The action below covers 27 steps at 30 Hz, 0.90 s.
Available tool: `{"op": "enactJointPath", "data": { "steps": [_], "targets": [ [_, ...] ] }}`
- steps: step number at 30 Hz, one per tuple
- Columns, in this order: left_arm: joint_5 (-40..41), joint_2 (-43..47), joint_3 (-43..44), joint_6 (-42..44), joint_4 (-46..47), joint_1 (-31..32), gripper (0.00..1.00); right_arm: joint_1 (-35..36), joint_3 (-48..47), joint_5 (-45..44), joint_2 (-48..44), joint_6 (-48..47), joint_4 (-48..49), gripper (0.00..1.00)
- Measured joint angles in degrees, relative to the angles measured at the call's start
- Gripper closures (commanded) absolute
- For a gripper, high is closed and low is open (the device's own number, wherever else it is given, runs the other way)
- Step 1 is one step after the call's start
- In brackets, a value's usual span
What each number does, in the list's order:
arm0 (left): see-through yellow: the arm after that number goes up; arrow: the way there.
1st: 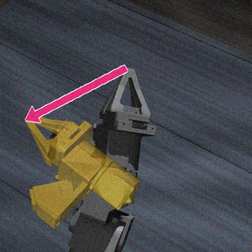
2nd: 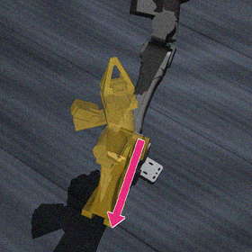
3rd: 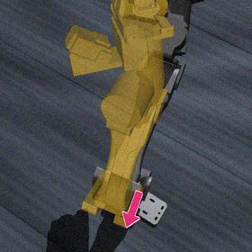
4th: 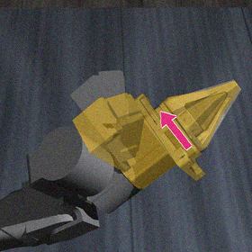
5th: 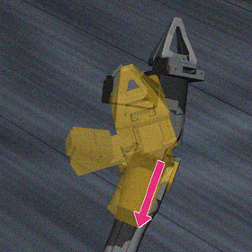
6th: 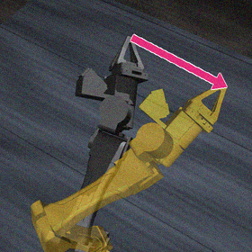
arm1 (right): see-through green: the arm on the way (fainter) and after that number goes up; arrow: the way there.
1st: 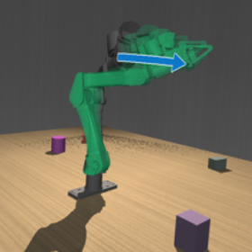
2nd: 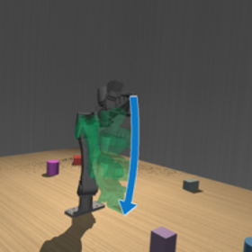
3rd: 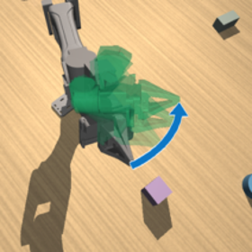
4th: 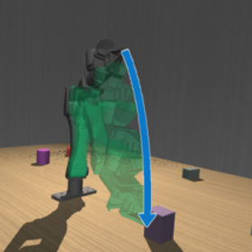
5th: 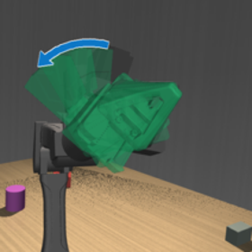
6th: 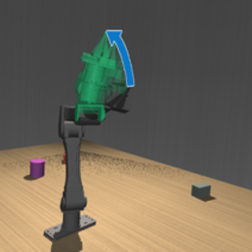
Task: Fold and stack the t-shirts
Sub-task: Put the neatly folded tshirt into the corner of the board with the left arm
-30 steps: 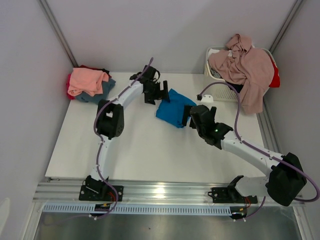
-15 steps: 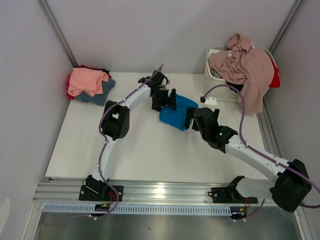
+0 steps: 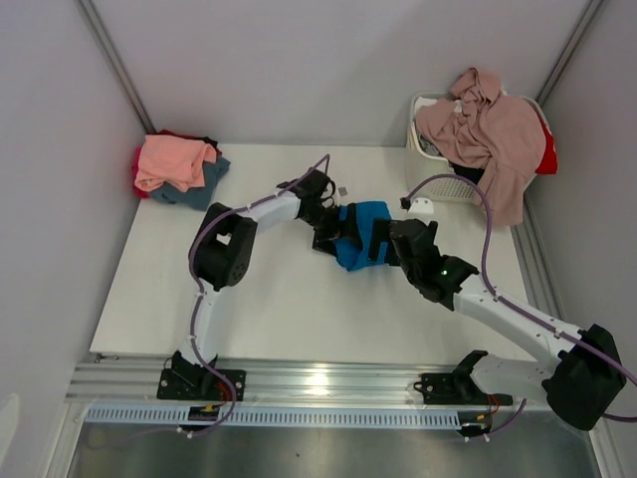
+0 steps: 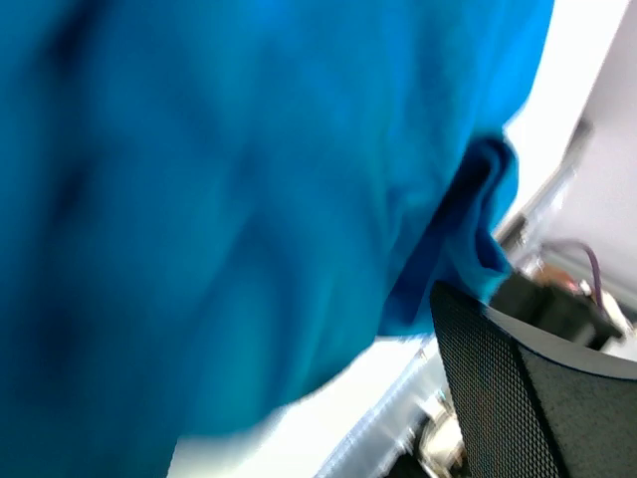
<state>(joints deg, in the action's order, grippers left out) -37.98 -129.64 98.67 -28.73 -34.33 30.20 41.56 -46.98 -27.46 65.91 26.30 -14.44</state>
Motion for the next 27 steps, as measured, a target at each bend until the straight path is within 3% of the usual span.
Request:
{"op": "enactJointPath", "data": {
  "steps": [8,14,27],
  "targets": [
    [-2.75,10.71,-19.28,-3.41,6.45,6.23,0.05,0.00,0.79,1.64,-0.31,-0.04,0.46,0.01],
    [-0.87,13.94,-24.30,-6.69,9.70,7.72,0.05,0.00,1.25,2.78,0.09,-0.44,0.90,0.01],
    [18.64,28.63,-40.15,-12.35,19.10,7.72,0.01,-0.09,1.25,3.69,1.38,-2.38,1.05,0.01]
  ]
}}
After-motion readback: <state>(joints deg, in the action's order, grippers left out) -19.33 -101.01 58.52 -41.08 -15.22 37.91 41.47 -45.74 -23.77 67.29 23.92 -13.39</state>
